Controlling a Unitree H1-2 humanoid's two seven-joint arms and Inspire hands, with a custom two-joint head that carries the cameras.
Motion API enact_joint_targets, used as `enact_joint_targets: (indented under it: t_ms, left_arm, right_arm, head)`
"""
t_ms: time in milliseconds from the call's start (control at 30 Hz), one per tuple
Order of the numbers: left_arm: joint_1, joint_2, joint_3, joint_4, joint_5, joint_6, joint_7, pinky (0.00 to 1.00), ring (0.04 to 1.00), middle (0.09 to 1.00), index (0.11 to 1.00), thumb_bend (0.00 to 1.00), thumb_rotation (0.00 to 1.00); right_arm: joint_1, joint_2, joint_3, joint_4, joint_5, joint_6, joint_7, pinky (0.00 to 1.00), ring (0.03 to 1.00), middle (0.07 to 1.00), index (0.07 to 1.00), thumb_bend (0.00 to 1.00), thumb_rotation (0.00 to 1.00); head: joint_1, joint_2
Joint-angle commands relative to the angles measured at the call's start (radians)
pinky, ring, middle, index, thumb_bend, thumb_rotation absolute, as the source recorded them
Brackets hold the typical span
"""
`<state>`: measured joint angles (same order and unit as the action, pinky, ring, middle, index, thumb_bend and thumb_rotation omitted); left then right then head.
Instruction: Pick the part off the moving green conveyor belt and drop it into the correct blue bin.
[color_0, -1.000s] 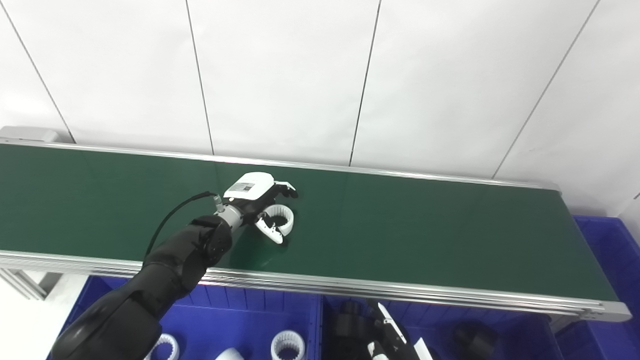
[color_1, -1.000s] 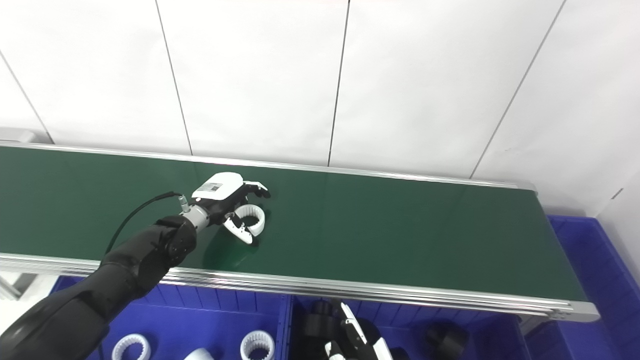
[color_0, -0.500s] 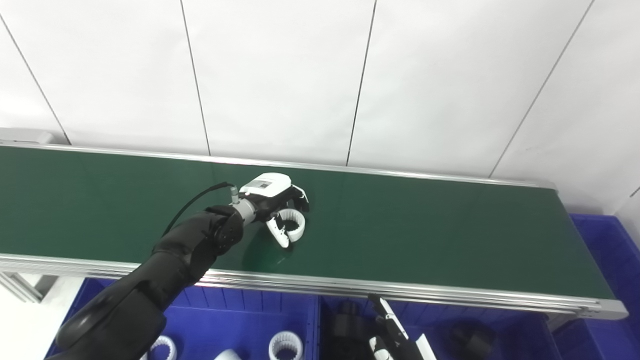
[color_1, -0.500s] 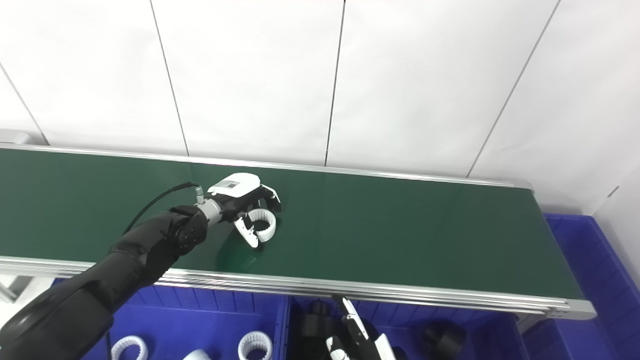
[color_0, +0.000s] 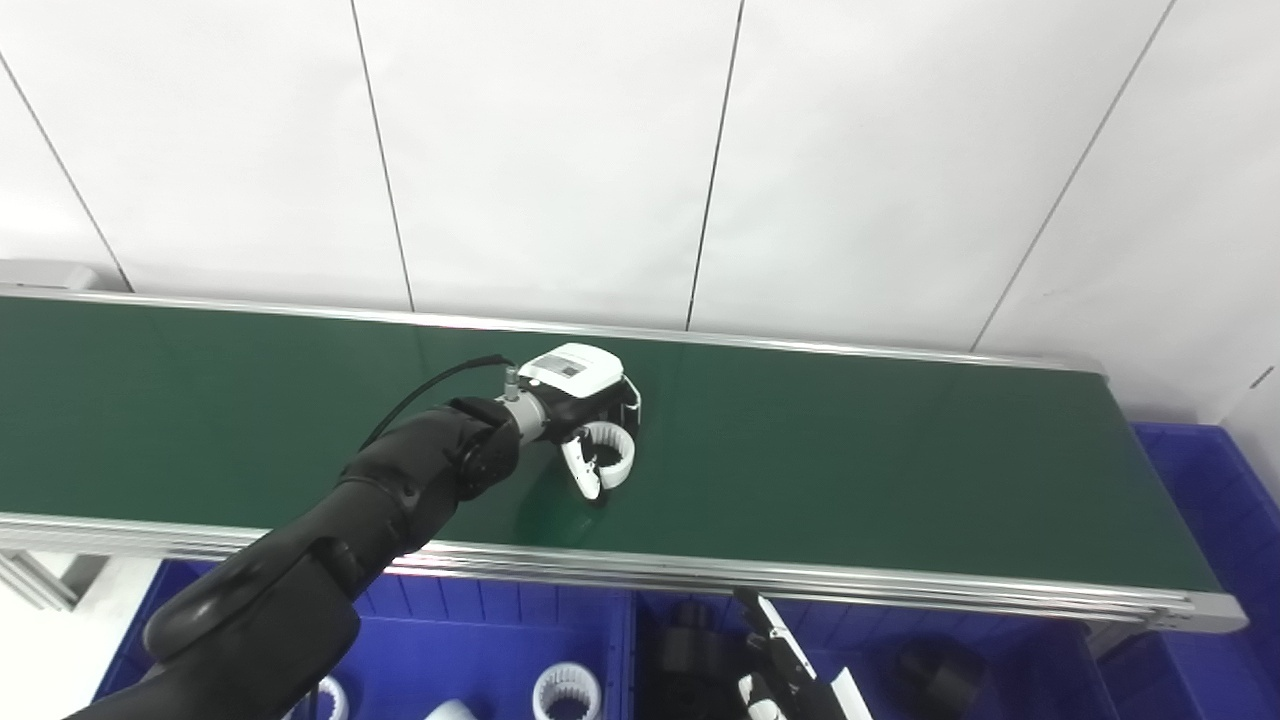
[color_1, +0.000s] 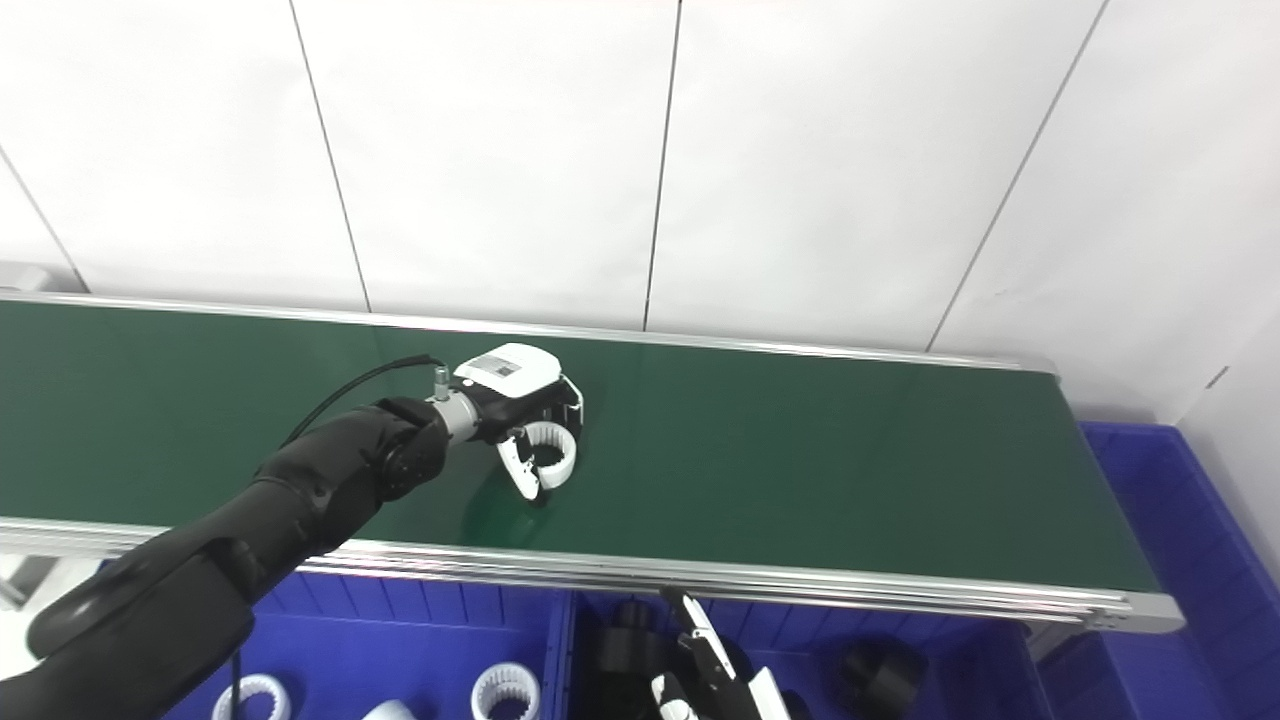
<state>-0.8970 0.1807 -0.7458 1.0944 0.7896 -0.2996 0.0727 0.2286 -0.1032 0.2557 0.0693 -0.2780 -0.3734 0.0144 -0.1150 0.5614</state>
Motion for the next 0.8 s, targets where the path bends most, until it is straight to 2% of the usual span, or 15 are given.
enact_joint_targets:
  t_ms: [0, 67, 300, 367, 467, 600, 767]
  left_arm:
    - [-0.010, 0.027, -0.011, 0.047, 0.041, 0.033, 0.036, 0.22, 0.446, 0.530, 0.459, 0.50, 0.00]
    - [-0.009, 0.023, -0.010, 0.063, 0.038, 0.028, 0.064, 0.22, 0.446, 0.528, 0.458, 0.50, 0.00]
    - [0.000, 0.031, 0.010, 0.042, 0.017, 0.014, 0.085, 0.21, 0.445, 0.517, 0.460, 0.50, 0.00]
    - [0.003, 0.045, 0.024, 0.001, 0.006, 0.022, 0.056, 0.21, 0.445, 0.517, 0.457, 0.50, 0.00]
    - [0.016, 0.077, 0.048, -0.091, -0.001, 0.042, 0.009, 0.21, 0.434, 0.527, 0.465, 0.50, 0.00]
    - [0.064, 0.134, 0.106, -0.304, -0.013, 0.088, -0.069, 0.24, 0.439, 0.526, 0.462, 0.50, 0.00]
    - [0.127, 0.188, 0.194, -0.500, -0.068, 0.086, -0.153, 0.23, 0.436, 0.522, 0.470, 0.50, 0.00]
  right_arm:
    - [0.000, 0.008, -0.007, -0.035, 0.008, -0.004, -0.001, 0.91, 0.957, 0.980, 0.959, 0.32, 0.97]
    - [0.002, 0.008, -0.009, -0.039, 0.005, -0.001, 0.000, 0.91, 0.955, 0.979, 0.959, 0.32, 0.97]
    - [0.002, 0.005, -0.011, -0.043, 0.008, 0.000, 0.010, 0.91, 0.955, 0.979, 0.959, 0.32, 0.98]
    - [0.001, 0.006, -0.012, -0.041, 0.012, 0.001, 0.011, 0.91, 0.957, 0.980, 0.959, 0.32, 0.97]
    - [0.000, 0.007, -0.013, -0.040, 0.011, 0.000, 0.012, 0.91, 0.959, 0.980, 0.960, 0.32, 0.96]
    - [-0.001, 0.006, -0.012, -0.041, -0.002, 0.001, 0.011, 0.91, 0.959, 0.979, 0.959, 0.32, 0.97]
    - [-0.004, 0.008, -0.012, -0.036, 0.001, -0.001, 0.013, 0.91, 0.957, 0.978, 0.958, 0.32, 0.96]
  head:
    - [0.002, 0.001]
    - [0.005, 0.001]
    - [0.008, 0.004]
    - [0.009, 0.006]
    - [0.011, 0.007]
    - [0.015, 0.010]
    - [0.019, 0.014]
